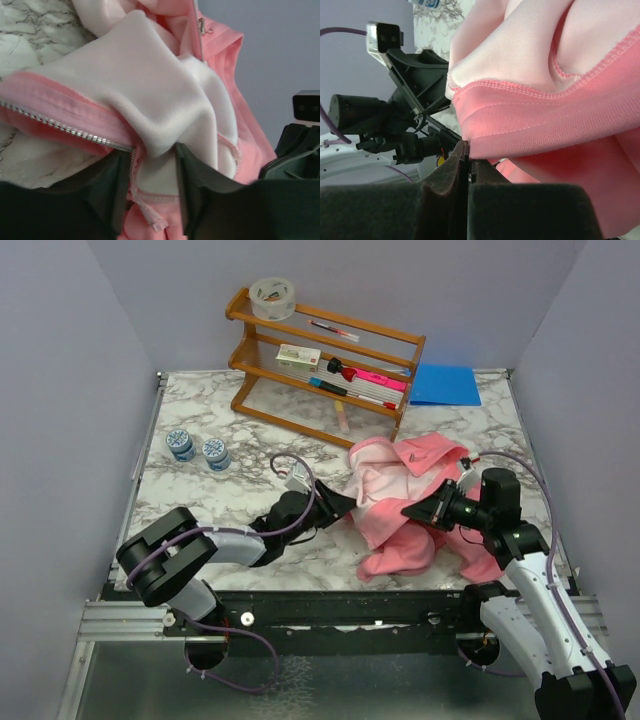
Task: Zip up the jacket
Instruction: Pick up the jacket from the corner of the board.
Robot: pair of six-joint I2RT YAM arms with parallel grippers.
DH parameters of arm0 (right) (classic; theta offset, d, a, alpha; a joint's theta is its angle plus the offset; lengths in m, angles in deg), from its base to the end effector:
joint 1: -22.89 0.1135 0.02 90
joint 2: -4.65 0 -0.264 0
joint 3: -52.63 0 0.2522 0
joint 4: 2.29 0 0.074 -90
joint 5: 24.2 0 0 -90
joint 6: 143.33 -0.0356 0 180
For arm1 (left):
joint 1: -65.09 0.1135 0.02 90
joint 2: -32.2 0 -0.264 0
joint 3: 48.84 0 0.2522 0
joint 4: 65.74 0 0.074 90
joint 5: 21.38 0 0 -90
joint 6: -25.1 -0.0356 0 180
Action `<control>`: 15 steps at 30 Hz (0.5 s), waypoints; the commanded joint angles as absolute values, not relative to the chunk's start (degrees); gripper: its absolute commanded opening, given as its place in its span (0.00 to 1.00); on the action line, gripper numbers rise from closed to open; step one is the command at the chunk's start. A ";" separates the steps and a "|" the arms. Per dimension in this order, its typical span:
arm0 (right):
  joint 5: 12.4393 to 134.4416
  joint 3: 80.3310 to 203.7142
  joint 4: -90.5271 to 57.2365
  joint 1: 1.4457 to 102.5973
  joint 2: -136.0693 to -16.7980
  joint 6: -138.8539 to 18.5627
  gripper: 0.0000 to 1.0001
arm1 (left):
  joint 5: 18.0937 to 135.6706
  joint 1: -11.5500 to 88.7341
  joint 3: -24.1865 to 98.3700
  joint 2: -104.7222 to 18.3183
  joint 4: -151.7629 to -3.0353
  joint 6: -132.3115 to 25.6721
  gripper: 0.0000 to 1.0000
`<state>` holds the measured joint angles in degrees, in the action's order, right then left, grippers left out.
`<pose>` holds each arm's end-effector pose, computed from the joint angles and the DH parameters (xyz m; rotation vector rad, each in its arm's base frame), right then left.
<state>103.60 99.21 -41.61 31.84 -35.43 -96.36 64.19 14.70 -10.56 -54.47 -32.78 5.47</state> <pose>0.1491 0.0456 0.2567 0.2550 2.2488 1.2160 0.1792 -0.2122 0.1594 -0.4219 2.0413 -1.3393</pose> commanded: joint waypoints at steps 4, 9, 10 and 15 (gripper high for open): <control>102.03 98.27 -44.83 32.07 -35.50 -93.56 0.01 | 62.09 16.58 -8.07 -53.07 -28.51 1.95 0.18; 95.56 103.18 -44.09 32.09 -39.70 -88.37 0.00 | 68.43 23.99 -7.20 -48.62 -33.34 -1.86 0.00; 94.40 105.25 -43.81 32.09 -41.65 -87.19 0.00 | 70.59 25.60 -5.81 -47.28 -36.69 -3.77 0.00; 87.61 114.36 -39.00 41.00 -51.04 -86.27 0.00 | 70.95 31.58 5.96 -40.66 -59.93 -17.04 0.00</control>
